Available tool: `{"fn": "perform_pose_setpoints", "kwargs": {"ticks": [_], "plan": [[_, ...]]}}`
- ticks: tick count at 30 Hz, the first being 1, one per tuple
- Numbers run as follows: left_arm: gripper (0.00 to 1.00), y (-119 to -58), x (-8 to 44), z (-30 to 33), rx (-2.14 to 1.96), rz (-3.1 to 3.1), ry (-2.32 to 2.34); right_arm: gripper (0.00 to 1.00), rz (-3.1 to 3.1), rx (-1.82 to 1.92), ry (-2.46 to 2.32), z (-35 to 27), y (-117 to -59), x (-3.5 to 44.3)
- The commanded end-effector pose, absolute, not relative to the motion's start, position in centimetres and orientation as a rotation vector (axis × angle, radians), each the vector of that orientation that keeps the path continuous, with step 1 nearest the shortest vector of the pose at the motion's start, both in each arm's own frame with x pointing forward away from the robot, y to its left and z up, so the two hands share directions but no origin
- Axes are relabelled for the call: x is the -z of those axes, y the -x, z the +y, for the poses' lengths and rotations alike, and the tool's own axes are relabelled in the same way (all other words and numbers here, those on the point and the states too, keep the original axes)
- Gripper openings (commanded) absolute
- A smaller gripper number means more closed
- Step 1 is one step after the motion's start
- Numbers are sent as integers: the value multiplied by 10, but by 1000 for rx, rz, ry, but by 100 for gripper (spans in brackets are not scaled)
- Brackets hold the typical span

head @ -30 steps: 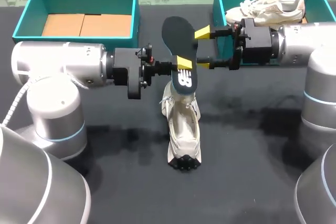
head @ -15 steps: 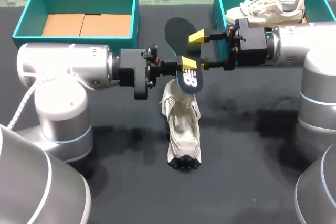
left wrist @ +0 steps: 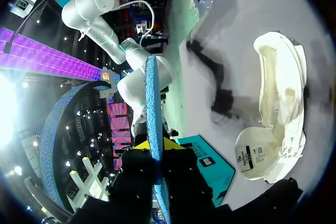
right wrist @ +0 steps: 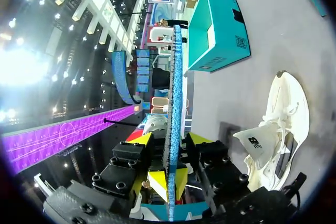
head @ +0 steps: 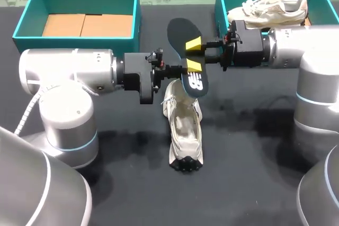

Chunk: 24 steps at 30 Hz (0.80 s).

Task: Take the shoe out of the shoebox, open the shoe tongue, remove and reinsert the insole, then place the shoe into the shoebox

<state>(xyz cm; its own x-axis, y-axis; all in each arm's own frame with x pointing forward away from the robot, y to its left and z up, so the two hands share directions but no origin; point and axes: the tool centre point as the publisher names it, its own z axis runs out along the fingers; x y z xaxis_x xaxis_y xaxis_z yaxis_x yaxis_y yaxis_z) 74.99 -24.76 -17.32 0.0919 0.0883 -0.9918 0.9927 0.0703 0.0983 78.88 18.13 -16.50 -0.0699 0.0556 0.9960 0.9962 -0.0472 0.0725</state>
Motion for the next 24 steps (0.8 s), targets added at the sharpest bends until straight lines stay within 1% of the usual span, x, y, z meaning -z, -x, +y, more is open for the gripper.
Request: {"fn": "perform_pose_setpoints", "kwargs": {"ticks": [1,4,7,11,14,17,21,22,24], "plan": [[0,-749,175,-249,1030,1237,-1249,36,-1276,1278,1254,183,-788,165],[0,-748,176,-248,1020,1236,-1241,32,-1275,1284,1249,184,-788,165],[0,-748,176,-247,1014,1234,-1236,30,-1272,1289,1247,183,-789,165],[0,-748,177,-247,1009,1235,-1232,22,-1271,1289,1245,183,-790,165],[0,-747,177,-246,1010,1235,-1227,14,-1270,1291,1243,183,-790,165],[0,-746,177,-247,1011,1234,-1225,0,-1269,1292,1242,184,-790,165],[0,-744,177,-248,1021,1235,-1228,0,-1266,1293,1240,183,-790,165],[9,-743,177,-248,1023,1235,-1229,0,-1265,1292,1239,183,-790,165],[100,-742,175,-245,1028,1237,-1230,0,-1264,1291,1237,183,-791,165]]}}
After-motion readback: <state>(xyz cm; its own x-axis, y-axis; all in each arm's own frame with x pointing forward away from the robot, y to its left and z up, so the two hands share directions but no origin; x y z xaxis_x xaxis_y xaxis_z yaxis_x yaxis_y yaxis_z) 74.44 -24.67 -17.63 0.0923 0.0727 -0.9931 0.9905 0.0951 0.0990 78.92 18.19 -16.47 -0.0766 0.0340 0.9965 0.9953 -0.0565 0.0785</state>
